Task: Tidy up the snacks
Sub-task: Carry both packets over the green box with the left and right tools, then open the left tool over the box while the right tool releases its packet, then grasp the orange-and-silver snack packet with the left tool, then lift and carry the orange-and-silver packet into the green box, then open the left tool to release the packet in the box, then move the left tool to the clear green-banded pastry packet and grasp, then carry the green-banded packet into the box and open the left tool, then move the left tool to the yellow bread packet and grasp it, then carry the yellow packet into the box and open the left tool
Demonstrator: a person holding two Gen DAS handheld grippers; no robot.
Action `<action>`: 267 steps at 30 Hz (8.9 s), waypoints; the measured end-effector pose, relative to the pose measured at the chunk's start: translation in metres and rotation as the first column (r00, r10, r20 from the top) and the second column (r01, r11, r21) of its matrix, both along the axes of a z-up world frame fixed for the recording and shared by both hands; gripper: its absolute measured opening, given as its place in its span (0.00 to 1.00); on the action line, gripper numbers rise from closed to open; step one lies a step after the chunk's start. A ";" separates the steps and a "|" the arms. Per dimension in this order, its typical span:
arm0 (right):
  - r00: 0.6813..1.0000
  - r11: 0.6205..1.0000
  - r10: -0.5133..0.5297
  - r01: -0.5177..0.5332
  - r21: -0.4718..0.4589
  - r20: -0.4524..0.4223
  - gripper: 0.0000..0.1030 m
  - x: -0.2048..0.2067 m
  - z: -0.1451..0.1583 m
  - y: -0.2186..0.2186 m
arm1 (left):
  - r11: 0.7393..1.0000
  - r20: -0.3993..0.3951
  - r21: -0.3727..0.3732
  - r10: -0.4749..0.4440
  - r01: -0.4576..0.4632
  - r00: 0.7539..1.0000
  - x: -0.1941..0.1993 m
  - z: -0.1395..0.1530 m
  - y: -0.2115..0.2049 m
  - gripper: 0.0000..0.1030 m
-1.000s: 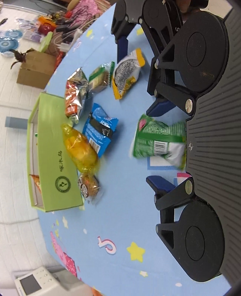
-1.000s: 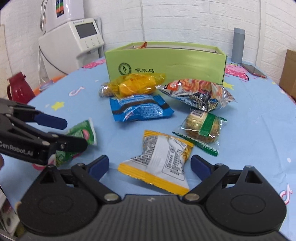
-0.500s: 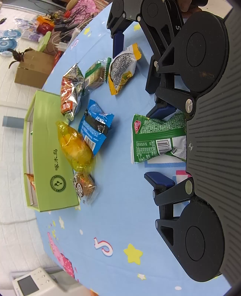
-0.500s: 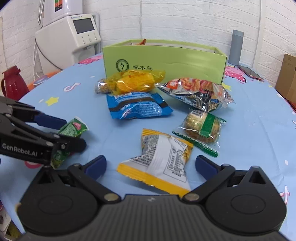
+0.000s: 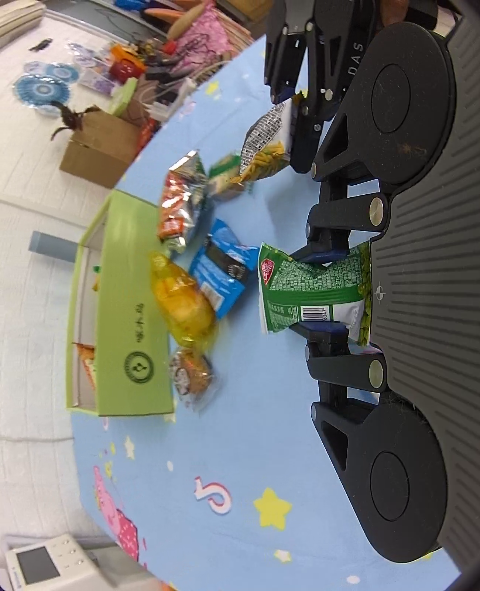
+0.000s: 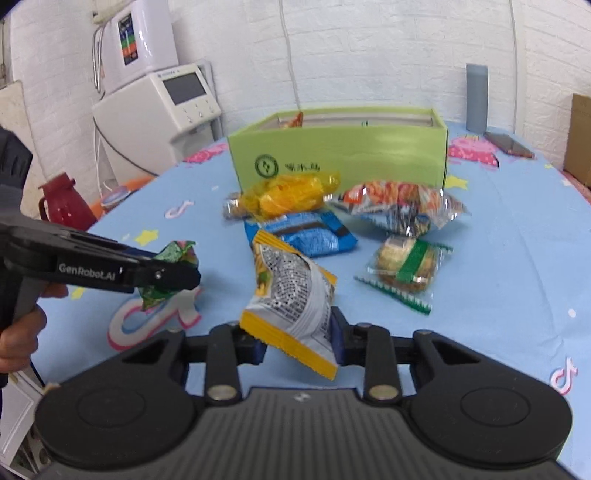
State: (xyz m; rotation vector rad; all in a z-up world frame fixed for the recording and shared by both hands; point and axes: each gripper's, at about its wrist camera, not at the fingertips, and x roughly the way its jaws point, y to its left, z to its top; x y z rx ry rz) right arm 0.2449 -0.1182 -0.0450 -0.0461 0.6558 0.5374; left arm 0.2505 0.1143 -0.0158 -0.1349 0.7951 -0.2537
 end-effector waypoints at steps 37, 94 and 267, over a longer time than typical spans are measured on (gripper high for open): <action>0.969 0.986 0.040 0.002 -0.168 0.245 0.91 0.192 0.080 0.023 | 0.999 0.224 0.039 -0.012 0.004 0.974 0.203 0.083 -0.022 0.66; 0.990 0.990 -0.105 0.112 0.079 -0.093 0.82 0.143 -0.013 -0.051 | 0.950 -0.091 -0.221 -0.244 0.219 0.966 0.186 -0.004 -0.100 0.27; 0.981 0.980 0.192 -0.192 -0.043 -0.006 0.68 0.129 -0.002 0.065 | 0.964 -0.110 -0.264 -0.023 -0.007 0.994 0.124 -0.002 0.010 0.35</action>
